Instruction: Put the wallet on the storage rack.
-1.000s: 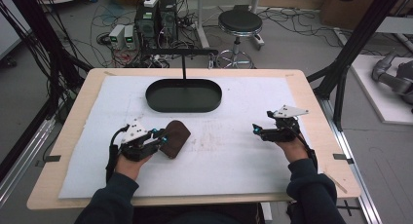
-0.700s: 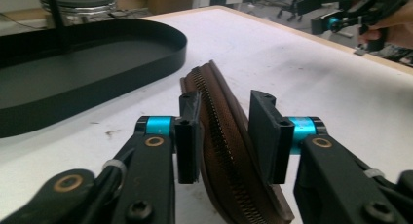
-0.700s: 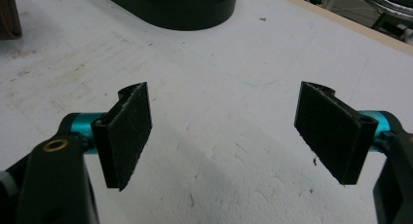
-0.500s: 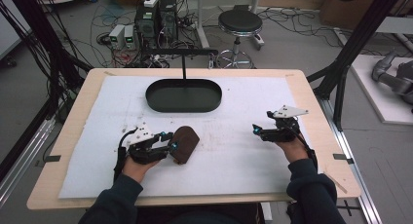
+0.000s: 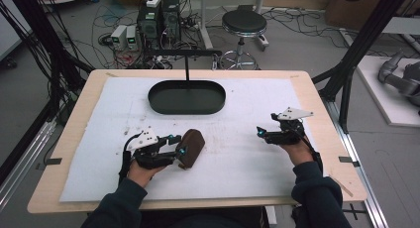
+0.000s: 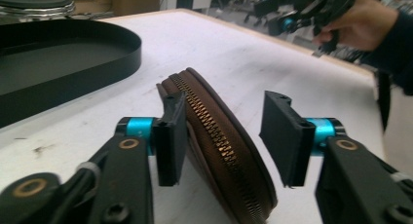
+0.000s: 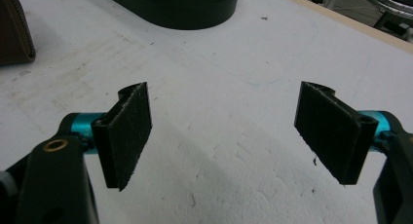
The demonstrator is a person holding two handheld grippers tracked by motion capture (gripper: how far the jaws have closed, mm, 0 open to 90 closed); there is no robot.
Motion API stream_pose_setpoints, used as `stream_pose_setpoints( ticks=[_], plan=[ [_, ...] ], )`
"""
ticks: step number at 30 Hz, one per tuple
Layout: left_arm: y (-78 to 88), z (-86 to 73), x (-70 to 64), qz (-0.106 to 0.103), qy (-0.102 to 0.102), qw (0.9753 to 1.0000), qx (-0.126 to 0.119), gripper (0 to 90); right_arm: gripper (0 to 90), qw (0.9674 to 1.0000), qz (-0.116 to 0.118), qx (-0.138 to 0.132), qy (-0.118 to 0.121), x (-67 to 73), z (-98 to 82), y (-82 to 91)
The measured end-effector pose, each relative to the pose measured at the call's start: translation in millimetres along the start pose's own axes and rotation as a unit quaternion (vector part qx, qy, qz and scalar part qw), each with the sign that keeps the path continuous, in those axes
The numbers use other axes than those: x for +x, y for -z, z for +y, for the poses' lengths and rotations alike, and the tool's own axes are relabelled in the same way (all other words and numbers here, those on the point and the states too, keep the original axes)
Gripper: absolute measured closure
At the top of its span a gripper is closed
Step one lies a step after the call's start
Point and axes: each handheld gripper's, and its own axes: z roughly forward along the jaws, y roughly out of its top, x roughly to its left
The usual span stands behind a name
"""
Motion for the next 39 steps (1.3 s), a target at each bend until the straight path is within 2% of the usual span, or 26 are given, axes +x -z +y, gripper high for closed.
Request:
stream_pose_setpoints(
  ticks=[3,5,7,9,11,14,18,25,27,32,39],
  plan=[
    [-3.0,-1.7,-2.0,0.001,0.005,1.0000,-0.004,43.1,21.7,1.0000,0.000,0.000,0.000,0.0,0.0,-0.1],
    [-4.2,-2.8,-1.5,0.006,0.015,0.9999,-0.002,37.6,21.7,1.0000,0.001,0.000,-0.001,0.1,0.0,-0.2],
    [-3.9,-4.6,0.4,0.008,0.021,0.9998,-0.003,35.6,21.7,1.0000,0.001,-0.001,0.000,-0.1,0.0,-0.3],
    [-3.0,-5.2,1.9,0.014,0.019,0.9997,0.001,36.0,21.7,1.0000,0.002,0.000,-0.002,-0.1,0.0,-0.5],
    [-1.8,-5.1,1.9,0.025,0.008,0.9997,0.003,42.7,21.7,1.0000,0.001,0.000,-0.001,0.4,0.1,-0.8],
    [-1.8,-4.8,1.4,0.026,0.004,0.9996,0.001,48.6,21.7,1.0000,0.008,0.001,0.002,2.8,0.8,-3.2],
    [-2.8,-3.9,0.0,0.025,0.001,0.9997,0.002,48.9,21.7,0.9996,0.028,-0.008,-0.006,10.1,7.3,-10.9],
    [-5.3,0.4,-5.1,0.027,-0.019,0.9994,0.013,47.7,21.7,0.9972,0.070,-0.019,0.016,35.6,32.2,-37.3],
    [-6.1,1.6,-6.8,0.023,-0.026,0.9993,0.014,47.3,21.7,0.9958,0.086,-0.028,0.014,43.0,41.5,-45.2],
    [-7.0,2.9,-8.4,0.021,-0.031,0.9992,0.015,47.0,21.7,0.9909,0.127,-0.044,0.017,67.6,63.5,-66.2],
    [-7.0,2.9,-8.1,0.019,-0.029,0.9993,0.015,47.0,21.7,0.9857,0.158,-0.041,0.040,100.4,85.9,-93.5]
  ],
)
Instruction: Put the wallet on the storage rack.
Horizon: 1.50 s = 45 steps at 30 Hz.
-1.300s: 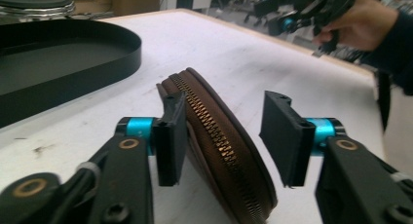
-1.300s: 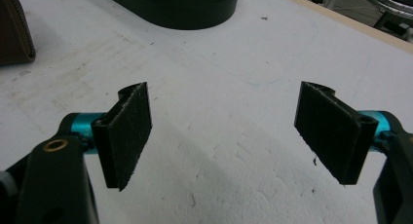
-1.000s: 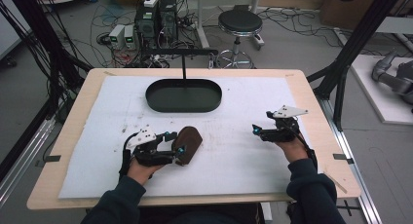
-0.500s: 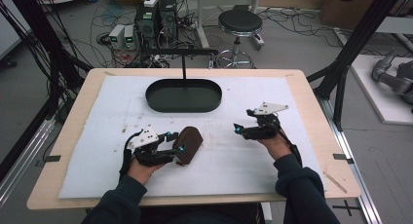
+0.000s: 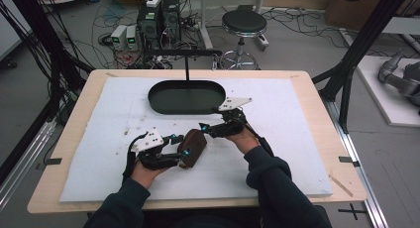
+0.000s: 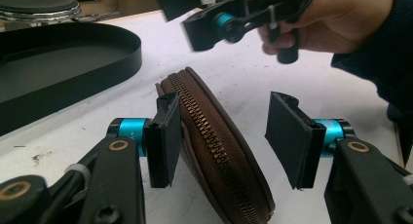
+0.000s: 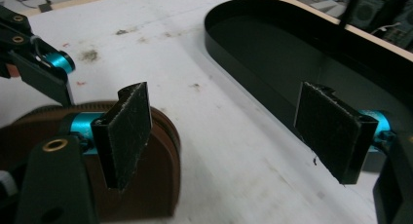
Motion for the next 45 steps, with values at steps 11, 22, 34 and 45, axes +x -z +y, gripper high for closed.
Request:
stream_pose_setpoints(
  ticks=[11,22,34,45],
  plan=[
    [0.1,0.0,0.2,-0.002,0.001,1.0000,-0.001,45.8,24.7,0.9998,0.014,0.013,-0.003,-0.7,-0.5,-14.9],
    [-1.4,-1.6,0.9,-0.001,0.015,0.9999,0.005,39.8,25.5,0.9992,0.030,0.025,0.002,3.3,-2.2,-22.0],
    [-2.3,0.4,-1.9,-0.011,0.004,0.9999,0.007,40.3,25.9,0.9975,0.065,0.022,-0.015,10.7,9.5,-26.2],
    [4.9,4.9,0.4,0.014,0.016,0.9998,0.001,34.2,28.0,0.9958,0.078,0.041,-0.026,7.5,7.7,-21.7]
  ],
)
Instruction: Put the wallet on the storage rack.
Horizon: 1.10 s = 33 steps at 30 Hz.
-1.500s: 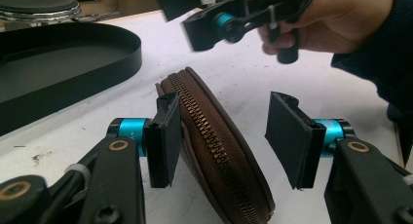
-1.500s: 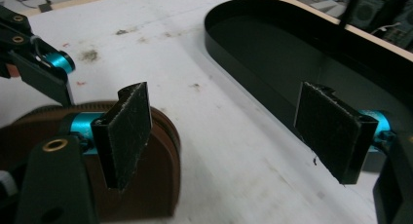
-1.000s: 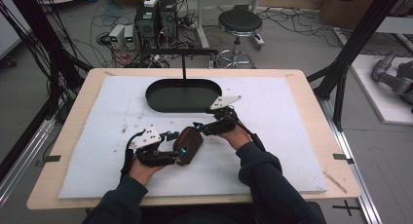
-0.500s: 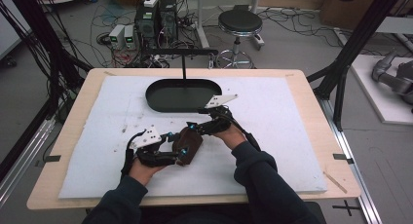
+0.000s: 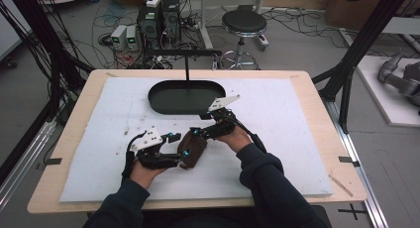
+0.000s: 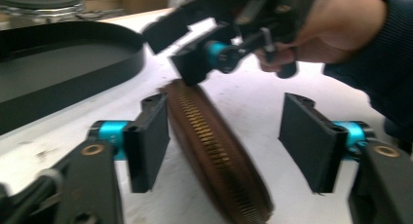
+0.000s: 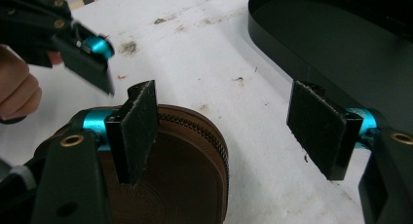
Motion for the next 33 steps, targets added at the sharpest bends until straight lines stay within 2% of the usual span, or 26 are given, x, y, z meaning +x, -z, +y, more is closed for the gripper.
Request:
stream_pose_setpoints(
  ticks=[3,5,8,10,13,14,15,16,20,22,24,28,33],
  plan=[
    [2.7,0.2,1.8,0.012,0.005,0.9999,0.001,32.1,28.0,1.0000,0.001,-0.001,0.001,-0.4,-0.3,0.5],
    [0.8,-1.2,0.5,0.011,0.010,0.9998,0.011,30.3,28.0,1.0000,0.000,0.000,0.005,-0.4,-0.6,1.4],
    [-7.7,-5.5,-3.8,0.006,0.011,0.9990,0.042,27.9,28.0,1.0000,-0.002,-0.001,0.006,-0.1,-0.7,1.7],
    [-14.2,-8.9,-6.5,0.016,0.009,0.9976,0.067,28.1,28.0,1.0000,-0.003,-0.001,0.006,0.5,-0.5,1.7],
    [-20.2,-14.5,-5.8,0.018,0.017,0.9960,0.085,37.5,28.0,1.0000,-0.003,-0.001,0.008,0.4,-0.3,3.5],
    [-21.3,-15.4,-5.5,0.015,0.021,0.9956,0.090,38.2,28.0,1.0000,-0.002,-0.002,0.008,0.7,-0.7,5.0],
    [-22.5,-16.0,-6.0,0.005,0.023,0.9955,0.092,43.4,28.0,1.0000,-0.002,-0.002,0.007,1.0,-1.0,6.4],
    [-23.1,-15.6,-7.8,0.007,0.020,0.9955,0.093,49.7,28.0,0.9999,-0.003,-0.005,0.010,0.7,-1.2,8.2],
    [-22.9,-13.1,-8.1,-0.007,0.025,0.9957,0.089,62.9,27.9,0.9997,-0.014,-0.021,0.004,-1.5,-2.9,22.9],
    [-20.9,-11.0,-6.5,-0.002,0.020,0.9956,0.091,65.0,27.4,0.9991,-0.027,-0.030,0.009,-4.5,-5.2,36.3],
    [-17.8,-9.5,-2.5,-0.002,0.027,0.9961,0.084,65.9,27.1,0.9983,-0.044,-0.035,0.013,-7.6,-9.7,51.2],
    [-6.2,1.3,10.4,0.015,0.027,0.9975,0.064,66.5,26.7,0.9959,-0.080,-0.040,0.015,-15.3,-25.0,83.2],
    [8.1,25.0,37.8,0.047,0.032,0.9981,0.025,66.7,24.9,0.9915,-0.121,-0.048,-0.003,-30.9,-52.1,123.9]
  ],
)
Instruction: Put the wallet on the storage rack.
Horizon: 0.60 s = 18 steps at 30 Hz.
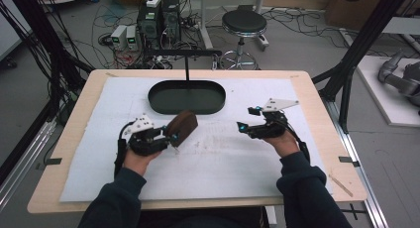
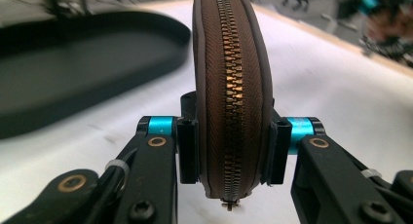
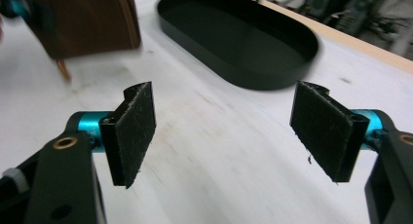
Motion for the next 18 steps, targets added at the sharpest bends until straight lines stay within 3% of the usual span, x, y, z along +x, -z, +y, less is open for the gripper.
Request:
stream_pose_setpoints(
  ticks=[3,8,14,18],
  plan=[
    [1.6,16.6,18.0,0.017,0.005,0.9998,-0.011,66.8,23.9,0.9996,-0.022,-0.009,-0.016,-13.9,-13.6,17.2],
    [-6.5,43.2,45.9,0.028,-0.003,0.9995,-0.016,66.7,23.8,0.9985,-0.047,-0.011,-0.025,-26.3,-22.1,27.7],
    [-31.0,67.4,77.9,0.021,0.010,0.9997,-0.011,66.5,23.8,0.9976,-0.059,-0.018,-0.029,-31.8,-23.4,30.5],
    [-54.9,76.5,94.8,0.030,0.008,0.9994,0.014,66.4,23.8,0.9977,-0.061,-0.014,-0.026,-32.7,-24.1,28.2]
  ],
)
